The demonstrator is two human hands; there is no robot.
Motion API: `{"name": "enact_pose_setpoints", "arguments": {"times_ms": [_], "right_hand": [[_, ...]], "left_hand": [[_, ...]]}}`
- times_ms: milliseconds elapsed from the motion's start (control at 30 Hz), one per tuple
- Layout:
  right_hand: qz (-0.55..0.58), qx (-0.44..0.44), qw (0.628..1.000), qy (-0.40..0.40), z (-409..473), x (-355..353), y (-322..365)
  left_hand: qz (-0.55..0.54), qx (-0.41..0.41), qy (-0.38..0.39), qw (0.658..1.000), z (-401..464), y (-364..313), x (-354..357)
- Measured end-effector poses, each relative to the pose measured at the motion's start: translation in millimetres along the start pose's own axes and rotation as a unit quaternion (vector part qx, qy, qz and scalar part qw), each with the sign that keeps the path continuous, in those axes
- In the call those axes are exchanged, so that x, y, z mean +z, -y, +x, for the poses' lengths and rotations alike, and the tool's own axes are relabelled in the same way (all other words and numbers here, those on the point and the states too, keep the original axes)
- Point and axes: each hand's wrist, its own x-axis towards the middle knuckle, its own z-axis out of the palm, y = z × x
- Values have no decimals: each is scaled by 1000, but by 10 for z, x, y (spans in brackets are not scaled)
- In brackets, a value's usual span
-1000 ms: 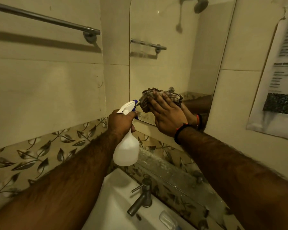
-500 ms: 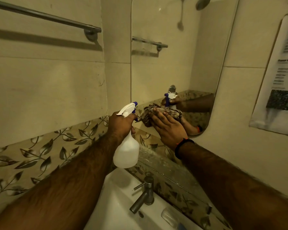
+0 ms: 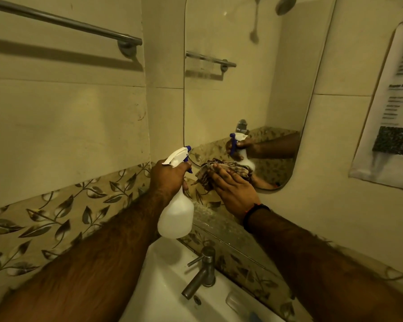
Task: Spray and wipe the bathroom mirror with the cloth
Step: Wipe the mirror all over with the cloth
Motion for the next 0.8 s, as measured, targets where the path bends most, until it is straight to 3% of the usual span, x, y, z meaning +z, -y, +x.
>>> {"name": "enact_pose_setpoints", "arguments": {"times_ms": [233,433,800], "right_hand": [[18,1,999,-28,-60,37,79],[37,-7,999,0,-148,64,200],[19,-31,996,-80,99,-314,145]], "left_hand": [[3,-11,2,1000,-30,4,-22],[-8,-15,-4,1000,-19,-32,-110],[-15,19,-25,999,90,-328,-266]]}}
